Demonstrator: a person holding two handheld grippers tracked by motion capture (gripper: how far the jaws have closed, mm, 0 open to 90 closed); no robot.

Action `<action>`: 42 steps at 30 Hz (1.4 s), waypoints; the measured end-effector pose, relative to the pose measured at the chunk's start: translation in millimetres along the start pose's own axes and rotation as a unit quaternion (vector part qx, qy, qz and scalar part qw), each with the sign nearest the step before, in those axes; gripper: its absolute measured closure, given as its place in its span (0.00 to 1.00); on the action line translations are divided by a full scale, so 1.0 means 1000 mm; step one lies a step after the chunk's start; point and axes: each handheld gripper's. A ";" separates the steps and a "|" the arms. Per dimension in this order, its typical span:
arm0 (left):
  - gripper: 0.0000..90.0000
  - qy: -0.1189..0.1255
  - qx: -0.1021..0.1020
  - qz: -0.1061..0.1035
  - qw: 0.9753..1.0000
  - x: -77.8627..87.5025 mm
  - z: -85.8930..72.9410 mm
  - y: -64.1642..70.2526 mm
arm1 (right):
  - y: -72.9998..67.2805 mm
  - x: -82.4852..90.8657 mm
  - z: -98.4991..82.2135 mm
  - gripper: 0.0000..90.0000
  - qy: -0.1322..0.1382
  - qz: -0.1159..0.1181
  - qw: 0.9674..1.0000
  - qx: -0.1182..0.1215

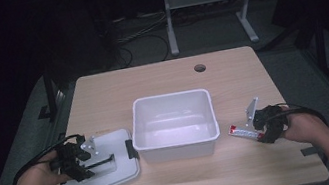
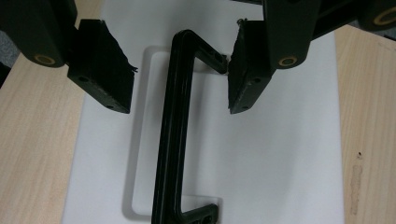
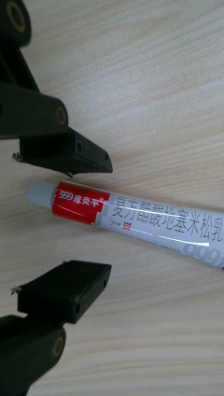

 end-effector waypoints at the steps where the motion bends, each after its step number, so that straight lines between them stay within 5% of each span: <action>1: 0.44 0.000 0.001 0.000 1.000 0.000 0.000 0.000 | 0.001 -0.001 0.002 0.52 -0.001 0.003 1.000 0.003; 18: 0.42 0.003 0.005 0.000 1.000 -0.001 -0.003 0.000 | 0.005 -0.016 0.008 0.71 -0.021 0.030 0.999 0.010; 42: 0.42 0.004 0.010 -0.001 1.000 -0.002 -0.005 0.000 | 0.008 -0.016 0.007 0.76 -0.022 0.033 0.999 0.016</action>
Point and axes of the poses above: each handheld gripper's, and its own axes: x roughly backward along the jaws, z roughly out of its top, y roughly to its right, and after that the axes turned 4 degrees about -z, right-handed
